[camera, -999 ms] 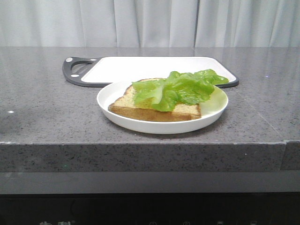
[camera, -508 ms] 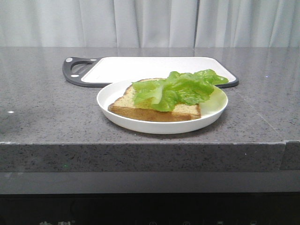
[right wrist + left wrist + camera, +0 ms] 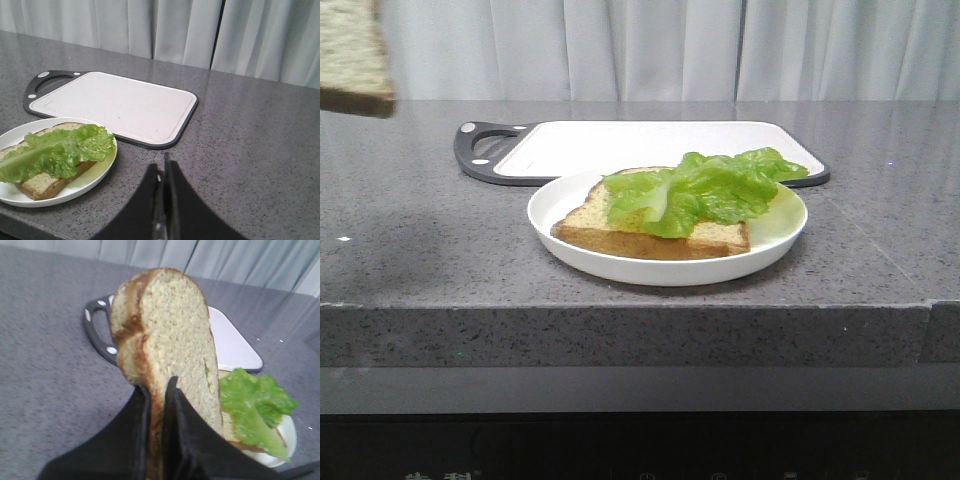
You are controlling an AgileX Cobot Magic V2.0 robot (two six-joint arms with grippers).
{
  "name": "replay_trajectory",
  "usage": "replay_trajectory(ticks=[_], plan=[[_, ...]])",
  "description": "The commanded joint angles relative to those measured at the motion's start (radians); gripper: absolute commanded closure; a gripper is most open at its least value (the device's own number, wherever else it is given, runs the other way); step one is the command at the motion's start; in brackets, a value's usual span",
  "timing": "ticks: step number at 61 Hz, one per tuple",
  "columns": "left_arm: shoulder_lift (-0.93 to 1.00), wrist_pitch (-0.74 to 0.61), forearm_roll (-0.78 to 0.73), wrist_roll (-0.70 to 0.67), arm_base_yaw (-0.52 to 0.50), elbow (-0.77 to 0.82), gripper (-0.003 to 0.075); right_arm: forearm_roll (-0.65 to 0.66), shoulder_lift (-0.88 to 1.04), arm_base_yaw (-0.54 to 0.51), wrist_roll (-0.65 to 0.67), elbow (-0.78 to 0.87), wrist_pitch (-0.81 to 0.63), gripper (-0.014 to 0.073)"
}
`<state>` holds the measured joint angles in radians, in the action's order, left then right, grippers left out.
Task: Left arm grabs bread, right arm adds lettuce
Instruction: 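Carry the held bread slice with the left gripper over the lettuce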
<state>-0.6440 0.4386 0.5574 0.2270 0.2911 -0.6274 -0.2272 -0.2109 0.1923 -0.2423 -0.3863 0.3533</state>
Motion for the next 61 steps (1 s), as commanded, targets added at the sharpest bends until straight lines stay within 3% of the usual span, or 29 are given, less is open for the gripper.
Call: replay_trajectory(ticks=[1, 15, 24, 41, 61], plan=[[-0.119, 0.028, 0.102, 0.001, 0.034, -0.117, 0.0739, -0.005, -0.009, -0.006, -0.002, -0.026, -0.071, 0.0652], [-0.400, 0.085, 0.173, 0.003, 0.161, -0.298, 0.0739, -0.005, -0.009, -0.006, -0.002, -0.026, -0.067, 0.0652], [-0.551, 0.104, 0.279, 0.095, 0.218, -0.399, 0.0739, -0.005, -0.009, -0.006, -0.002, -0.026, -0.067, 0.0652], [-0.805, 0.299, 0.632, 0.346, 0.214, -0.560, 0.0739, -0.005, -0.009, -0.006, -0.002, -0.026, -0.067, 0.0652], [-0.939, 0.372, 0.675, 0.350, 0.154, -0.623, 0.0739, -0.005, -0.009, -0.006, -0.002, -0.026, -0.067, 0.0652]])
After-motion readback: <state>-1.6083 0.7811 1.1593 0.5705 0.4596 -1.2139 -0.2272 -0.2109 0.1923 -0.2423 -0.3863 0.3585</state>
